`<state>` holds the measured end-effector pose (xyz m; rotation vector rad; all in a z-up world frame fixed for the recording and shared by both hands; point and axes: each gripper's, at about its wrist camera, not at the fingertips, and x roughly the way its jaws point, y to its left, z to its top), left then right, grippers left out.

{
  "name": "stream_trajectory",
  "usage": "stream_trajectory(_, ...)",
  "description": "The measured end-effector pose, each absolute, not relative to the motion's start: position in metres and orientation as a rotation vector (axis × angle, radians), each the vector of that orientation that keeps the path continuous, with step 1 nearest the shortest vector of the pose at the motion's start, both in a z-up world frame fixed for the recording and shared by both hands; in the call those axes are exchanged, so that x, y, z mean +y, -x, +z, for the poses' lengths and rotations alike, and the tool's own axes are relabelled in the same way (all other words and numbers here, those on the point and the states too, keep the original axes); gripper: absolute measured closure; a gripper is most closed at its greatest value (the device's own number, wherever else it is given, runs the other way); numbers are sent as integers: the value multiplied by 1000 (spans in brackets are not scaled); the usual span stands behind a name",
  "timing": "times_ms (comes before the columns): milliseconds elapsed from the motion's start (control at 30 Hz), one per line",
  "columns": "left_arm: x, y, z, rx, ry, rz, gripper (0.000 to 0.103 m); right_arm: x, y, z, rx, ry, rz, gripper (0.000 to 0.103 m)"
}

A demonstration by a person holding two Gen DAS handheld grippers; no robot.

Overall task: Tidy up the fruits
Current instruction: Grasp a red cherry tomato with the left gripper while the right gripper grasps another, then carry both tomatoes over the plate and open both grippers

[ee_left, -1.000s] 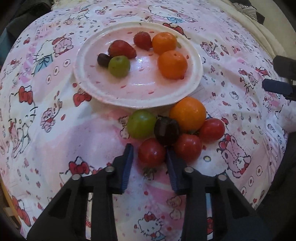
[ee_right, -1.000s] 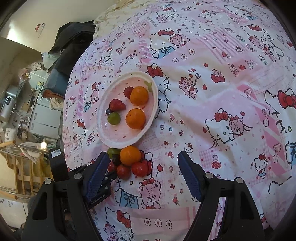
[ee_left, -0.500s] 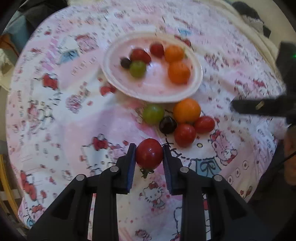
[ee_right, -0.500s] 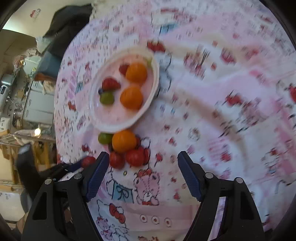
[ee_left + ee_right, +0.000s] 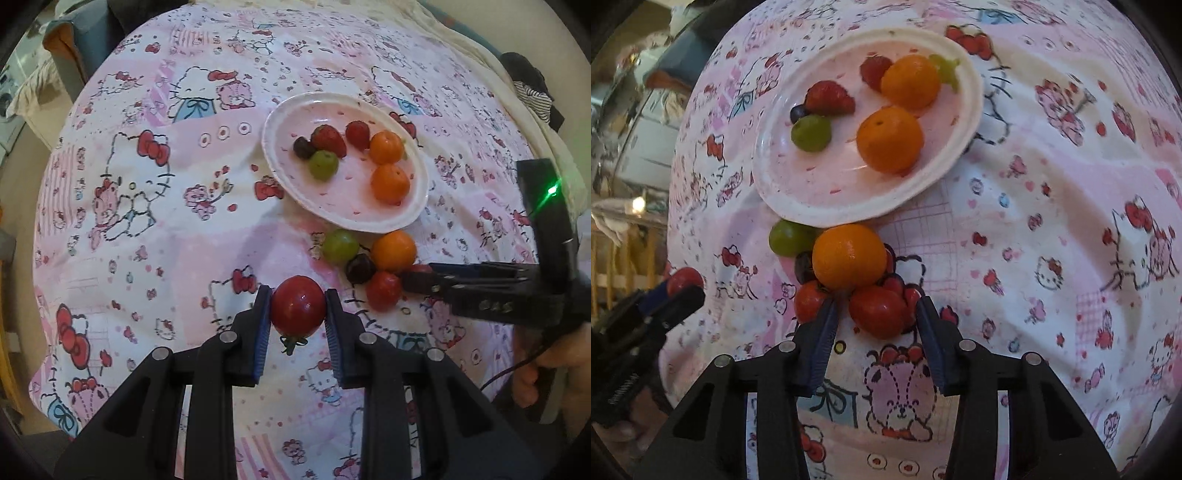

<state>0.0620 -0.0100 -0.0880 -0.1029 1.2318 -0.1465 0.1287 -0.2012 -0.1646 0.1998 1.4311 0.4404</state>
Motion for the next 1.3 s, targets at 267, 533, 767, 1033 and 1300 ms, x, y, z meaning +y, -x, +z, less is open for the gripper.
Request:
stream_trajectory(267,-22,-67,-84,1199,75,-164,79,-205,-128,-166,1427,-209,449,72)
stream_trajectory(533,-10,-68,-92,1204,77,-116,79,-229,-121,-155,1399,-262,439,75)
stream_trajectory(767,-2,-61,-89,1191,78,-92,79,-250,-115,-142,1360,-375,433,75)
stream_trajectory(1033,5,-58,-81,1170,106,-77,79,-279,-110,-121,1260,-539,434,75)
stream_trajectory(1300,2,-57,-79,1181,104,-81,79,-294,-115,-98,1139,-639,442,75)
